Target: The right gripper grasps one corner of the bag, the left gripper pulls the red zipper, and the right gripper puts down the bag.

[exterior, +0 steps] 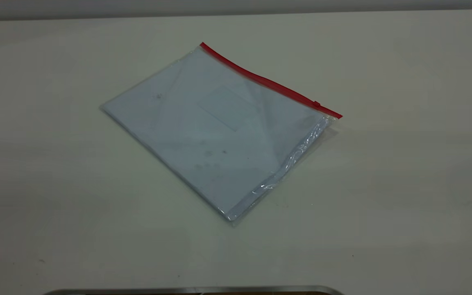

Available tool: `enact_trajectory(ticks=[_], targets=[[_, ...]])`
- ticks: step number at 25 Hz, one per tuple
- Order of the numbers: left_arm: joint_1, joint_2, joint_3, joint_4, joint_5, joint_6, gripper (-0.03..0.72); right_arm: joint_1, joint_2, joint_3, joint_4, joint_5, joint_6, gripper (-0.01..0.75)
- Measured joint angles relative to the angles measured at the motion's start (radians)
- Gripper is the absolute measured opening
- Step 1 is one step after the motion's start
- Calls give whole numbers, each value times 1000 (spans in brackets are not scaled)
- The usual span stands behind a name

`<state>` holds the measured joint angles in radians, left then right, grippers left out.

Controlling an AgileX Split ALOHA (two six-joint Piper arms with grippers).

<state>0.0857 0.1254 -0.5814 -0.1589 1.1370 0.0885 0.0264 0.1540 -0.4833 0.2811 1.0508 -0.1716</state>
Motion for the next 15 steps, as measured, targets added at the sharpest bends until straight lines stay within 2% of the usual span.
enact_trajectory(ticks=[4,7,11,15], targets=[[0,240,-78,-34,-93,14,484,0,238,0,33,-137,-85,481],[0,431,-119,-75,-203,87,502,0,430,0,105,-273,-177,511],[0,660,-136,-177,-355,242,547,0,689,0,326,-462,-375,524],[0,857,-146,-332,-503,408,566,0,956,0,637,-608,-709,524]])
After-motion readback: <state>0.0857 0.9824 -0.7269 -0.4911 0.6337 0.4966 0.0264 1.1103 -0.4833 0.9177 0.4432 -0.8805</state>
